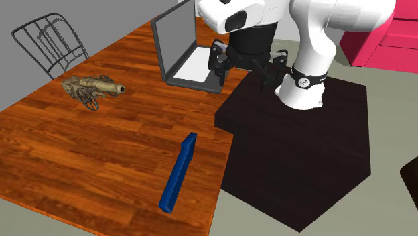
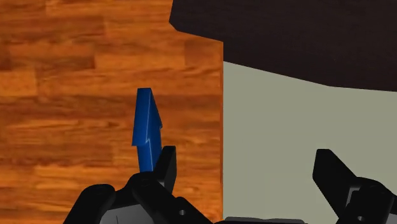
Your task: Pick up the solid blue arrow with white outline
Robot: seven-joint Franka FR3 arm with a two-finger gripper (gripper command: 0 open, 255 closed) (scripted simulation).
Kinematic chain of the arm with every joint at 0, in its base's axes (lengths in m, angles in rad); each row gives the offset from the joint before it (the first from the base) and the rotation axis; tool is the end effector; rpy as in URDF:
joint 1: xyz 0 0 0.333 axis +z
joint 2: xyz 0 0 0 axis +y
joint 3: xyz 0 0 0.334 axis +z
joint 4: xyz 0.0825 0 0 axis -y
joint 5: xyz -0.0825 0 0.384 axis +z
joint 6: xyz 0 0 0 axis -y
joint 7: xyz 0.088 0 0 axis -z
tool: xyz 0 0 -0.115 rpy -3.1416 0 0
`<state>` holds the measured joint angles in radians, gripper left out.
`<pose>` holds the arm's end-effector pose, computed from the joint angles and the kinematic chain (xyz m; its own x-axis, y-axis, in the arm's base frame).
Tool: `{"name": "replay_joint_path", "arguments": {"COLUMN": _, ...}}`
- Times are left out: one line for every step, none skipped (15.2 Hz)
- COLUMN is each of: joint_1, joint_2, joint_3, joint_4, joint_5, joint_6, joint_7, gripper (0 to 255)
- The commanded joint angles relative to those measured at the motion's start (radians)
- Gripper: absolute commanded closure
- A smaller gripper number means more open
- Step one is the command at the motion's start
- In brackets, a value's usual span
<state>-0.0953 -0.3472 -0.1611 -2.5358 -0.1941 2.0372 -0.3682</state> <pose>0.3796 -0.1116 0.3916 0.9588 0.2170 -0.1834 0.2278 -0.9729 0.0396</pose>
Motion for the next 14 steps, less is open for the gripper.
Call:
{"name": "replay_joint_path", "arguments": {"joint_1": -0.007, "joint_2": 0.073, "joint_3": -0.024, "joint_4": 0.012, "joint_5": 0.000, "joint_6": 0.066, "joint_7": -0.029, "gripper": 0}}
{"name": "replay_joint_path", "arguments": {"joint_1": -0.010, "joint_2": 0.111, "joint_3": -0.035, "joint_4": 0.021, "joint_5": 0.003, "joint_6": 0.097, "joint_7": -0.044, "gripper": 0}}
{"name": "replay_joint_path", "arguments": {"joint_1": -0.012, "joint_2": 0.151, "joint_3": -0.045, "joint_4": 0.031, "joint_5": 0.007, "joint_6": 0.127, "joint_7": -0.060, "gripper": 0}}
{"name": "replay_joint_path", "arguments": {"joint_1": -0.015, "joint_2": 0.191, "joint_3": -0.055, "joint_4": 0.043, "joint_5": 0.013, "joint_6": 0.157, "joint_7": -0.076, "gripper": 0}}
{"name": "replay_joint_path", "arguments": {"joint_1": -0.018, "joint_2": 0.231, "joint_3": -0.063, "joint_4": 0.057, "joint_5": 0.021, "joint_6": 0.185, "joint_7": -0.093, "gripper": 0}}
{"name": "replay_joint_path", "arguments": {"joint_1": -0.021, "joint_2": 0.272, "joint_3": -0.071, "joint_4": 0.071, "joint_5": 0.030, "joint_6": 0.212, "joint_7": -0.111, "gripper": 0}}
{"name": "replay_joint_path", "arguments": {"joint_1": -0.024, "joint_2": 0.314, "joint_3": -0.078, "joint_4": 0.087, "joint_5": 0.041, "joint_6": 0.238, "joint_7": -0.130, "gripper": 0}}
{"name": "replay_joint_path", "arguments": {"joint_1": -0.028, "joint_2": 0.355, "joint_3": -0.084, "joint_4": 0.105, "joint_5": 0.054, "joint_6": 0.262, "joint_7": -0.149, "gripper": 0}}
{"name": "replay_joint_path", "arguments": {"joint_1": -0.032, "joint_2": 0.397, "joint_3": -0.088, "joint_4": 0.124, "joint_5": 0.068, "joint_6": 0.285, "joint_7": -0.169, "gripper": 0}}
{"name": "replay_joint_path", "arguments": {"joint_1": -0.038, "joint_2": 0.439, "joint_3": -0.091, "joint_4": 0.144, "joint_5": 0.083, "joint_6": 0.307, "joint_7": -0.190, "gripper": 0}}
{"name": "replay_joint_path", "arguments": {"joint_1": -0.044, "joint_2": 0.481, "joint_3": -0.092, "joint_4": 0.165, "joint_5": 0.100, "joint_6": 0.327, "joint_7": -0.210, "gripper": 0}}
{"name": "replay_joint_path", "arguments": {"joint_1": -0.051, "joint_2": 0.523, "joint_3": -0.092, "joint_4": 0.188, "joint_5": 0.116, "joint_6": 0.345, "joint_7": -0.231, "gripper": 0}}
{"name": "replay_joint_path", "arguments": {"joint_1": -0.060, "joint_2": 0.565, "joint_3": -0.090, "joint_4": 0.212, "joint_5": 0.133, "joint_6": 0.362, "joint_7": -0.251, "gripper": 0}}
{"name": "replay_joint_path", "arguments": {"joint_1": -0.069, "joint_2": 0.607, "joint_3": -0.087, "joint_4": 0.238, "joint_5": 0.150, "joint_6": 0.377, "joint_7": -0.272, "gripper": 0}}
